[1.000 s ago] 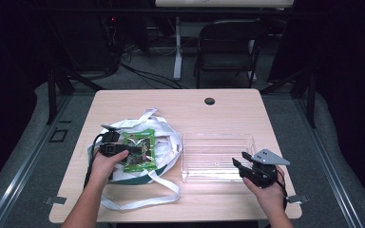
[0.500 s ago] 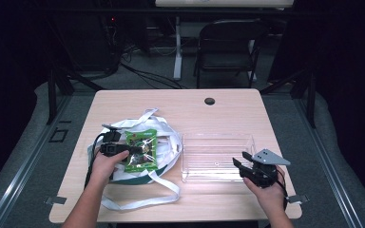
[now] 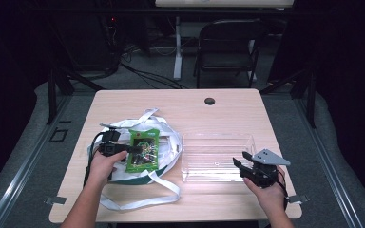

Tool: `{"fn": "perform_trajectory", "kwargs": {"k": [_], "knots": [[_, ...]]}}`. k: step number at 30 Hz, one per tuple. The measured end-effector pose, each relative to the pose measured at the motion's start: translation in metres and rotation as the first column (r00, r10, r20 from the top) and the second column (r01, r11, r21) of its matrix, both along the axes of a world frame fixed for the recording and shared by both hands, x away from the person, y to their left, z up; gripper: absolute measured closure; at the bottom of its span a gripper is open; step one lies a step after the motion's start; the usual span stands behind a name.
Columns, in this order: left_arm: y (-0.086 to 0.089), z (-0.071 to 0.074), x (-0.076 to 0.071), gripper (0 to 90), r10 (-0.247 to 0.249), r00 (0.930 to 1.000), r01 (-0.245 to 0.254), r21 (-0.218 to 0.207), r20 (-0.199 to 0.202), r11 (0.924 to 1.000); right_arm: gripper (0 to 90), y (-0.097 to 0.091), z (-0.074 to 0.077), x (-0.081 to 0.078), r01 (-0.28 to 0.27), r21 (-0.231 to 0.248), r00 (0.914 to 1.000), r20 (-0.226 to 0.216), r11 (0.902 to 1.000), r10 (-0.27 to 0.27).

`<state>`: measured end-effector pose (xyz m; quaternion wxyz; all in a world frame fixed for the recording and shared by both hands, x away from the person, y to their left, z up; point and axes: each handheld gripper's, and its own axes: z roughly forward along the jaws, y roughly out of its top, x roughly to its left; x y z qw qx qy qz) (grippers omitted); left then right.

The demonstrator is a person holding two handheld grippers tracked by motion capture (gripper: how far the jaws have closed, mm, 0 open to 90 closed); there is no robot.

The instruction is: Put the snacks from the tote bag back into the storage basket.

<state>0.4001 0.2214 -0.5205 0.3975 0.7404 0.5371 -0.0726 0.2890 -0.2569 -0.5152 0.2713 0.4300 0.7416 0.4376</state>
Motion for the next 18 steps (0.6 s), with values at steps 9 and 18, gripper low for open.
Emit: {"fn": "perform_trajectory", "kwargs": {"k": [9, 18], "knots": [[0.0016, 0.0027, -0.0017, 71.4, -0.03, 0.9995, 0.03, -0.019, 0.013, 0.9994, 53.4, -0.0013, -0.0002, 0.0003, 0.005, 0.0, 1.0, -0.003, 1.0, -0.005], [0.0028, 0.004, -0.0024, 71.8, -0.033, 0.9993, 0.034, -0.03, 0.019, 0.999, 53.4, -0.0013, -0.0003, 0.0005, -0.002, -0.001, 1.0, -0.005, 1.0, 0.002]]}}
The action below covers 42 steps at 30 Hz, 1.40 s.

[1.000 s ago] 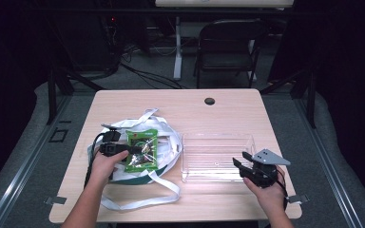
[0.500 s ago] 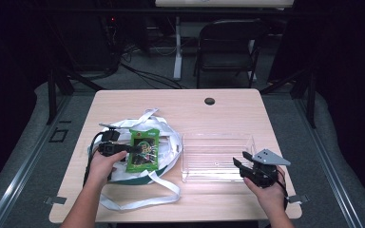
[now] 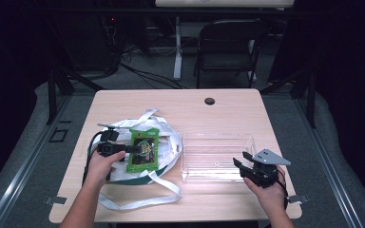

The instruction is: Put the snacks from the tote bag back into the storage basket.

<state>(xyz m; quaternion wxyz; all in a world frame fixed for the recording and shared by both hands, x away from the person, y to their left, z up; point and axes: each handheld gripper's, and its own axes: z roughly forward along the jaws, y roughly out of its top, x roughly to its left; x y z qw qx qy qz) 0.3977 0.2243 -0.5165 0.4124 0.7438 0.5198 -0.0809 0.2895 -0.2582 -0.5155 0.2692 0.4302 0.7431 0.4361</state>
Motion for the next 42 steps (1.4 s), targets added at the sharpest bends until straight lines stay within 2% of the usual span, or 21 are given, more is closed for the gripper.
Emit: {"fn": "perform_trajectory", "kwargs": {"k": [7, 9, 14, 21, 24, 26, 29, 32, 36, 37, 38, 39, 41, 42], "knots": [[0.003, 0.004, -0.002, 71.9, 0.011, 0.9997, -0.011, -0.001, 0.023, 0.9999, 53.3, 0.0, 0.0, 0.0, 0.003, 0.0, 1.0, 0.002, 1.0, -0.003], [0.006, 0.007, -0.003, 71.9, 0.013, 0.9995, -0.013, -0.016, 0.029, 0.9998, 53.3, 0.0, 0.0, 0.0, 0.003, 0.0, 1.0, 0.003, 1.0, -0.003], [0.009, 0.009, -0.004, 71.9, 0.02, 0.9988, -0.019, -0.021, 0.044, 0.9996, 53.3, 0.0, 0.001, 0.0, 0.004, 0.003, 1.0, 0.005, 1.0, -0.004], [0.012, 0.018, -0.007, 71.9, 0.03, 0.9949, -0.027, -0.03, 0.096, 0.9992, 53.3, 0.0, 0.001, -0.001, 0.001, 0.003, 1.0, 0.005, 1.0, -0.001], [0.013, 0.023, -0.009, 72.0, 0.033, 0.9914, -0.031, -0.015, 0.127, 0.9994, 53.3, 0.0, 0.001, -0.001, 0.0, -0.001, 1.0, 0.005, 1.0, 0.0], [0.013, 0.027, -0.011, 72.0, 0.034, 0.9866, -0.033, -0.014, 0.159, 0.9994, 53.3, 0.0, 0.001, -0.001, 0.001, -0.006, 1.0, 0.005, 1.0, -0.001], [0.012, 0.031, -0.012, 72.0, 0.033, 0.9836, -0.032, -0.007, 0.177, 0.9995, 53.3, -0.001, 0.001, -0.001, -0.002, -0.007, 1.0, 0.003, 1.0, 0.002], [0.009, 0.038, -0.014, 72.0, 0.025, 0.9769, -0.026, 0.003, 0.212, 0.9997, 53.1, 0.0, 0.002, -0.001, -0.001, -0.008, 1.0, 0.005, 1.0, 0.001], [0.001, 0.054, -0.017, 72.0, 0.024, 0.9609, -0.023, -0.008, 0.276, 0.9997, 52.8, 0.0, 0.002, -0.001, -0.003, -0.011, 0.9999, 0.009, 0.9999, 0.003], [0.001, 0.054, -0.017, 72.0, 0.024, 0.9609, -0.023, -0.008, 0.276, 0.9997, 52.8, 0.0, 0.002, -0.001, -0.003, -0.011, 0.9999, 0.009, 0.9999, 0.003], [-0.002, 0.061, -0.017, 72.0, 0.026, 0.9563, -0.024, -0.012, 0.291, 0.9996, 52.5, -0.001, 0.002, -0.001, -0.005, -0.012, 0.9999, 0.009, 0.9999, 0.005], [-0.002, 0.061, -0.017, 72.0, 0.026, 0.9563, -0.024, -0.012, 0.291, 0.9996, 52.3, -0.001, 0.003, -0.001, -0.004, -0.01, 1.0, 0.009, 0.9999, 0.004], [-0.006, 0.067, -0.017, 72.0, 0.025, 0.9491, -0.022, -0.012, 0.314, 0.9997, 52.1, -0.002, 0.003, -0.001, -0.006, -0.014, 0.9999, 0.009, 0.9999, 0.006], [-0.01, 0.073, -0.018, 72.0, 0.023, 0.9424, -0.021, -0.01, 0.334, 0.9997, 52.0, -0.002, 0.004, -0.001, -0.009, -0.016, 0.9999, 0.012, 0.9998, 0.009]]}}
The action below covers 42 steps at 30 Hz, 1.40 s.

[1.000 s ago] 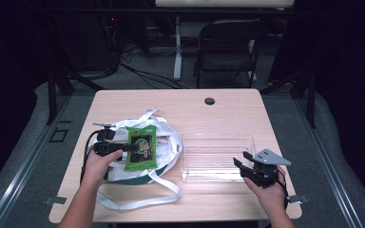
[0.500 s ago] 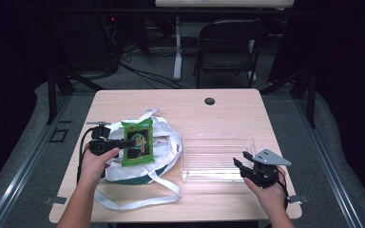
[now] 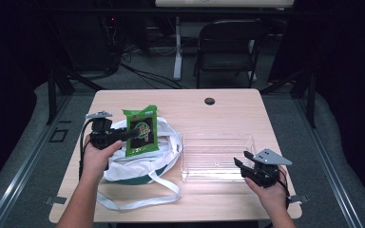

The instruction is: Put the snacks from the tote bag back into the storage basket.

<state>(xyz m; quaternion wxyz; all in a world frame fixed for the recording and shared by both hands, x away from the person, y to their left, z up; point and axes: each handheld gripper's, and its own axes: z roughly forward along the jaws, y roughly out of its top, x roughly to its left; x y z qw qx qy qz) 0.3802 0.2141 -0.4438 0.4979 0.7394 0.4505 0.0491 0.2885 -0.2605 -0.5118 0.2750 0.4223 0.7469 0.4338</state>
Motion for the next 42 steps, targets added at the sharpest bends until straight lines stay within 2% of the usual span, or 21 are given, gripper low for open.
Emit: {"fn": "perform_trajectory", "kwargs": {"k": [3, 4, 11, 16, 20, 27, 28, 31, 32, 40, 42], "knots": [[-0.004, 0.003, 0.0, 72.0, -0.007, 0.9999, 0.007, -0.008, 0.012, 0.9999, 52.1, -0.001, 0.0, 0.0, -0.005, -0.005, 1.0, -0.007, 1.0, 0.005], [-0.009, 0.004, 0.001, 72.0, -0.024, 0.9996, 0.024, -0.008, 0.017, 0.9997, 52.1, 0.0, 0.0, 0.001, -0.007, -0.001, 0.9999, -0.009, 1.0, 0.007], [-0.023, 0.003, 0.002, 72.0, -0.051, 0.9985, 0.051, 0.014, 0.017, 0.9986, 52.1, 0.001, 0.001, 0.002, -0.014, -0.016, 0.9999, -0.005, 0.9998, 0.014], [-0.032, 0.007, 0.003, 72.1, -0.069, 0.9969, 0.069, -0.002, 0.037, 0.9976, 50.9, 0.003, 0.001, 0.004, -0.023, -0.026, 0.9994, -0.027, 0.9994, 0.023], [-0.038, 0.01, 0.002, 72.1, -0.095, 0.9938, 0.095, -0.01, 0.058, 0.9954, 51.1, 0.006, 0.002, 0.003, -0.033, -0.048, 0.9993, -0.022, 0.9983, 0.032], [-0.04, 0.009, -0.003, 72.2, -0.127, 0.9882, 0.13, -0.036, 0.086, 0.9908, 51.1, 0.008, 0.006, 0.006, -0.036, -0.062, 0.9993, -0.008, 0.9974, 0.036], [-0.04, 0.009, -0.003, 72.1, -0.132, 0.9872, 0.135, -0.035, 0.09, 0.9902, 51.9, 0.009, 0.008, 0.008, -0.047, -0.076, 0.9988, -0.021, 0.9961, 0.045], [-0.041, 0.008, -0.004, 72.1, -0.142, 0.9847, 0.146, -0.033, 0.102, 0.9888, 53.6, 0.011, 0.009, 0.01, -0.052, -0.072, 0.9981, -0.037, 0.996, 0.049], [-0.04, 0.006, -0.004, 72.1, -0.146, 0.984, 0.15, -0.037, 0.102, 0.9879, 55.6, 0.013, 0.01, 0.01, -0.046, -0.095, 0.9985, -0.034, 0.9944, 0.043], [-0.039, 0.001, -0.006, 72.2, -0.152, 0.9831, 0.157, -0.037, 0.102, 0.9869, 57.0, 0.018, 0.016, 0.015, -0.075, -0.092, 0.9957, -0.06, 0.9929, 0.07], [-0.039, 0.0, -0.006, 72.2, -0.148, 0.9832, 0.153, -0.036, 0.107, 0.9876, 57.5, 0.021, 0.022, 0.019, -0.097, -0.124, 0.9937, -0.067, 0.9875, 0.09]]}}
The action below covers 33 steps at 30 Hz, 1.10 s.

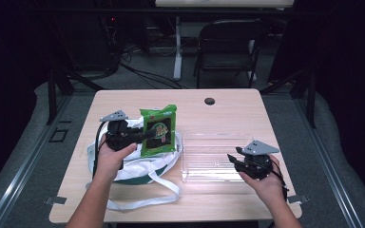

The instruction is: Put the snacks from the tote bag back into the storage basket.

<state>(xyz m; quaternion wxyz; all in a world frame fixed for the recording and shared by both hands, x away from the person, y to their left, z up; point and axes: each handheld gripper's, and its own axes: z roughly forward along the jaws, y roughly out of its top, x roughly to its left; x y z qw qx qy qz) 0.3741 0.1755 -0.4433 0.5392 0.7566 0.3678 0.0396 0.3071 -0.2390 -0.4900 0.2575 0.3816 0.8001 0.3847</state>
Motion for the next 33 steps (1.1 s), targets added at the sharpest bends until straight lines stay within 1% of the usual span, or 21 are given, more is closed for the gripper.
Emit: {"fn": "perform_trajectory", "kwargs": {"k": [3, 4, 6, 7, 8, 11, 12, 13, 16, 19, 20, 21, 24, 25, 26, 27, 28, 29, 30, 31, 33], "knots": [[0.001, 0.0, -0.001, 72.2, 0.0, 1.0, 0.0, -0.004, 0.007, 1.0, 58.0, 0.001, 0.004, 0.004, -0.033, 0.005, 0.9994, -0.014, 0.9994, 0.033], [0.001, 0.0, -0.001, 72.1, 0.001, 1.0, -0.001, -0.006, 0.009, 1.0, 58.5, 0.002, 0.007, 0.005, -0.045, -0.003, 0.9989, -0.016, 0.999, 0.045], [0.001, 0.0, -0.002, 72.2, 0.001, 1.0, -0.001, -0.006, 0.01, 1.0, 58.9, 0.006, 0.014, 0.008, -0.073, -0.05, 0.9973, -0.005, 0.9961, 0.073], [0.001, 0.0, -0.002, 72.1, 0.001, 1.0, -0.001, -0.006, 0.01, 1.0, 58.9, 0.006, 0.014, 0.008, -0.073, -0.05, 0.9973, -0.005, 0.9961, 0.073], [0.002, 0.0, -0.002, 72.1, -0.003, 0.9999, 0.003, -0.007, 0.012, 1.0, 59.1, 0.009, 0.019, 0.011, -0.097, -0.077, 0.9953, -0.009, 0.9923, 0.097], [0.002, 0.0, -0.002, 72.1, -0.005, 0.9999, 0.006, -0.017, 0.013, 0.9998, 59.5, 0.011, 0.024, 0.015, -0.117, -0.102, 0.9931, -0.017, 0.9879, 0.116], [0.002, 0.0, -0.002, 72.2, -0.005, 0.9999, 0.005, -0.019, 0.014, 0.9998, 59.7, 0.012, 0.03, 0.018, -0.14, -0.127, 0.9902, -0.025, 0.982, 0.138], [0.002, 0.0, -0.002, 72.2, -0.006, 0.9999, 0.006, -0.021, 0.013, 0.9998, 59.7, 0.012, 0.03, 0.018, -0.14, -0.127, 0.9902, -0.025, 0.982, 0.138], [0.001, -0.001, -0.002, 72.1, -0.009, 0.9999, 0.009, -0.019, 0.012, 0.9998, 61.6, 0.012, 0.041, 0.025, -0.159, -0.163, 0.9872, -0.032, 0.9738, 0.156], [0.0, -0.001, -0.003, 72.1, -0.012, 0.9998, 0.012, -0.019, 0.013, 0.9997, 63.5, 0.012, 0.047, 0.029, -0.172, -0.166, 0.985, -0.039, 0.9709, 0.168], [0.0, -0.001, -0.003, 72.2, -0.011, 0.9998, 0.011, -0.019, 0.014, 0.9997, 64.7, 0.012, 0.052, 0.033, -0.185, -0.183, 0.9827, -0.047, 0.9656, 0.179], [0.0, -0.001, -0.003, 72.2, -0.011, 0.9998, 0.011, -0.019, 0.015, 0.9998, 64.7, 0.012, 0.052, 0.033, -0.185, -0.183, 0.9827, -0.047, 0.9656, 0.179], [0.0, -0.001, -0.004, 72.2, -0.01, 0.9998, 0.011, -0.02, 0.017, 0.9997, 66.8, 0.014, 0.058, 0.039, -0.206, -0.21, 0.9784, -0.065, 0.9558, 0.196], [0.0, -0.001, -0.004, 72.2, -0.011, 0.9998, 0.011, -0.021, 0.018, 0.9997, 66.8, 0.014, 0.058, 0.039, -0.206, -0.21, 0.9784, -0.065, 0.9558, 0.196], [0.0, -0.001, -0.004, 72.2, -0.012, 0.9997, 0.012, -0.024, 0.019, 0.9996, 67.0, 0.015, 0.06, 0.041, -0.217, -0.226, 0.9759, -0.076, 0.9497, 0.204], [0.0, -0.001, -0.004, 72.2, -0.014, 0.9997, 0.014, -0.026, 0.02, 0.9995, 67.4, 0.017, 0.061, 0.042, -0.222, -0.228, 0.9748, -0.077, 0.9482, 0.209], [0.0, -0.001, -0.004, 72.1, -0.018, 0.9996, 0.019, -0.033, 0.024, 0.9993, 67.7, 0.02, 0.064, 0.045, -0.237, -0.241, 0.9707, -0.098, 0.941, 0.219], [0.0, -0.001, -0.004, 72.2, -0.018, 0.9996, 0.019, -0.033, 0.024, 0.9993, 67.7, 0.02, 0.064, 0.045, -0.237, -0.241, 0.9707, -0.098, 0.941, 0.219], [-0.001, -0.001, -0.004, 72.2, -0.018, 0.9995, 0.019, -0.035, 0.024, 0.9992, 67.7, 0.023, 0.066, 0.049, -0.256, -0.245, 0.9651, -0.121, 0.935, 0.232], [-0.001, -0.001, -0.004, 72.2, -0.018, 0.9995, 0.019, -0.035, 0.024, 0.9992, 67.7, 0.023, 0.066, 0.049, -0.256, -0.245, 0.9651, -0.121, 0.935, 0.232], [-0.002, -0.001, -0.004, 72.2, -0.022, 0.9994, 0.023, -0.031, 0.026, 0.9993, 67.7, 0.027, 0.069, 0.055, -0.276, -0.272, 0.9586, -0.146, 0.9218, 0.245]]}}
